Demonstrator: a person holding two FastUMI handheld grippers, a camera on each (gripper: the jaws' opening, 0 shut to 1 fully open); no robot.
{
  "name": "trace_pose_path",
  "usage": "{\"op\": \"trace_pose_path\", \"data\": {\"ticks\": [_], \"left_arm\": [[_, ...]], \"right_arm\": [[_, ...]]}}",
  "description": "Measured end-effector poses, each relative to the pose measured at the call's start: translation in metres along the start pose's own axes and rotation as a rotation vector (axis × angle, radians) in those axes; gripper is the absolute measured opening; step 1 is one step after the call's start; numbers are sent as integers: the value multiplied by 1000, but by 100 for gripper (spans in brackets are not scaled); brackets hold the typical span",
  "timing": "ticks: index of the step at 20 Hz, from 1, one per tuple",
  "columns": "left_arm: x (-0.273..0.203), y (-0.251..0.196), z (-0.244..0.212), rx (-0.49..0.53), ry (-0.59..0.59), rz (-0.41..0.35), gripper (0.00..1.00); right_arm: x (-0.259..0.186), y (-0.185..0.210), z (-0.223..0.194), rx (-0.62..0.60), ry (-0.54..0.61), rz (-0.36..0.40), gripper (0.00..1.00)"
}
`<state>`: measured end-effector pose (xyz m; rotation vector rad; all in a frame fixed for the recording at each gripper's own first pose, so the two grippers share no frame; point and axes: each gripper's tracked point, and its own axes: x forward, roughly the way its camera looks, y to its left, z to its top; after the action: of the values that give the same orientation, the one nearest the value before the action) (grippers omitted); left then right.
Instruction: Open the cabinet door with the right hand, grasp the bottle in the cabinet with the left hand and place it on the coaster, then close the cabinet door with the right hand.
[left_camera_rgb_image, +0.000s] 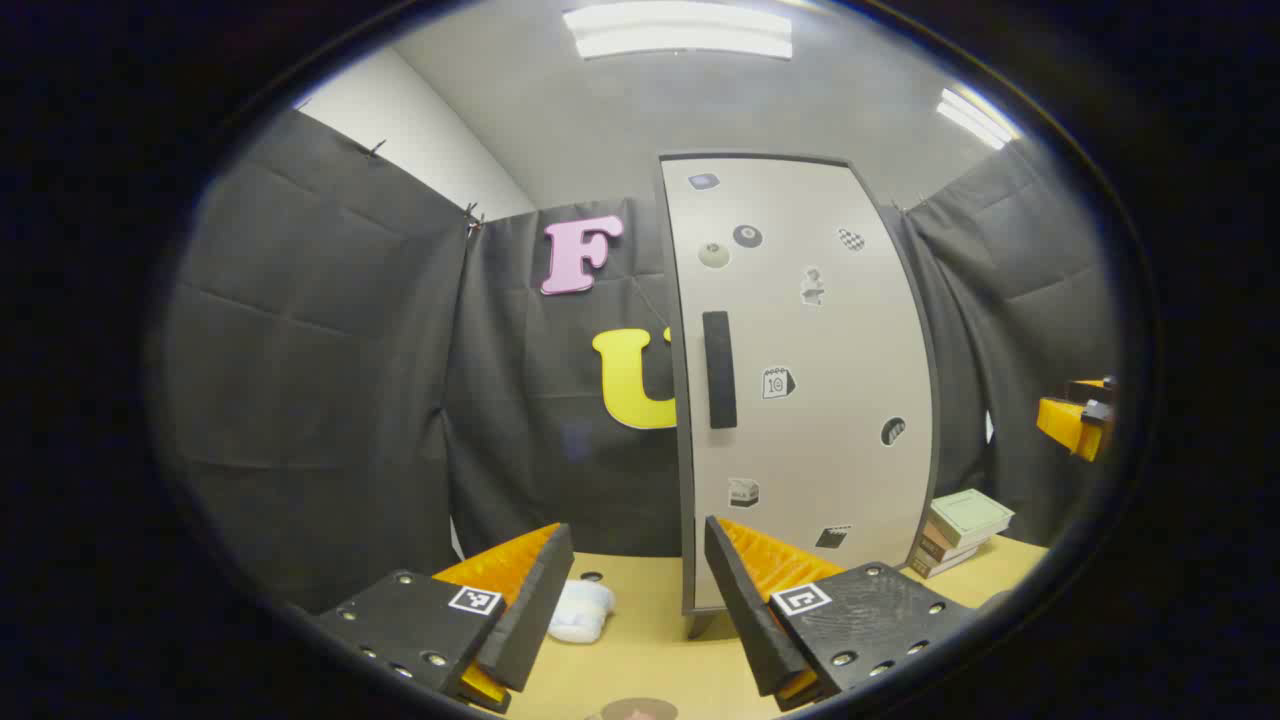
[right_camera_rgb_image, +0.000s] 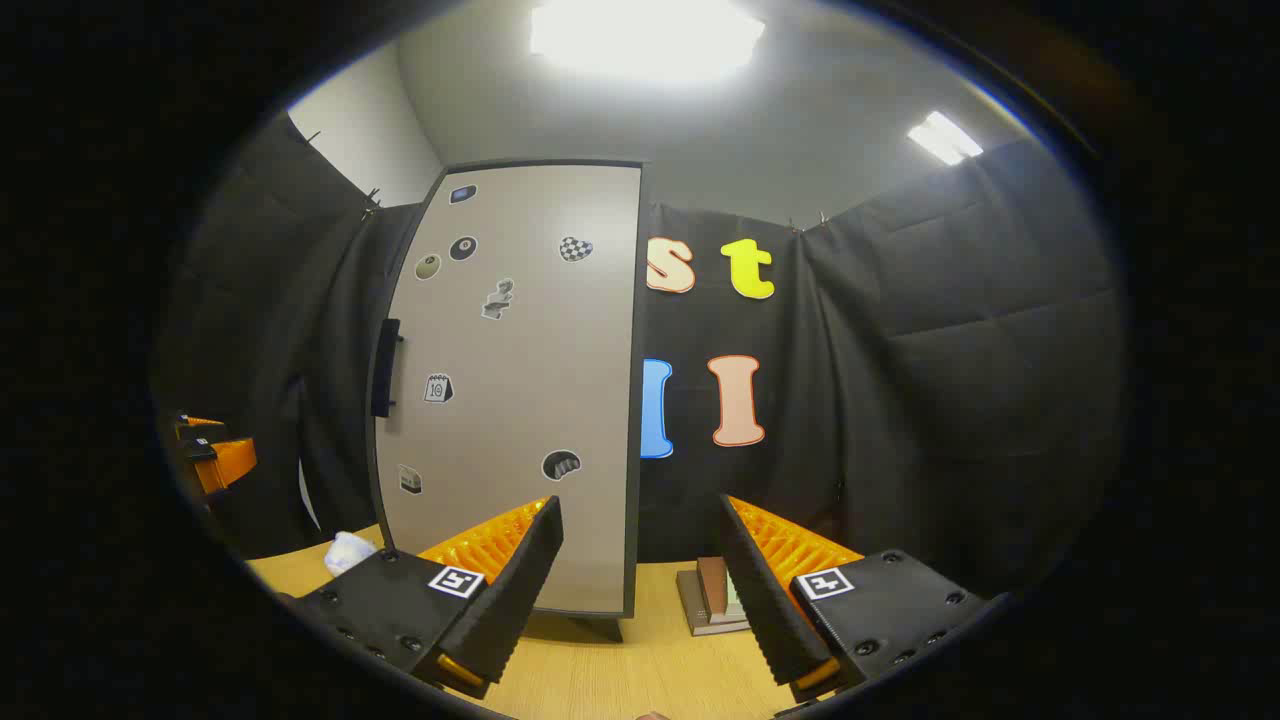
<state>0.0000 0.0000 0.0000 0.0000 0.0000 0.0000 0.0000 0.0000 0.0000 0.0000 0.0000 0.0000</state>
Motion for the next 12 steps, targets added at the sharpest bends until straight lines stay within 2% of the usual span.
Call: {"op": "trace_pose_path", "data": {"ticks": [12], "left_arm": [[-3,3,10,16,-37,16,81]], "right_arm": [[6,3,-7,-3,22,15,98]]}}
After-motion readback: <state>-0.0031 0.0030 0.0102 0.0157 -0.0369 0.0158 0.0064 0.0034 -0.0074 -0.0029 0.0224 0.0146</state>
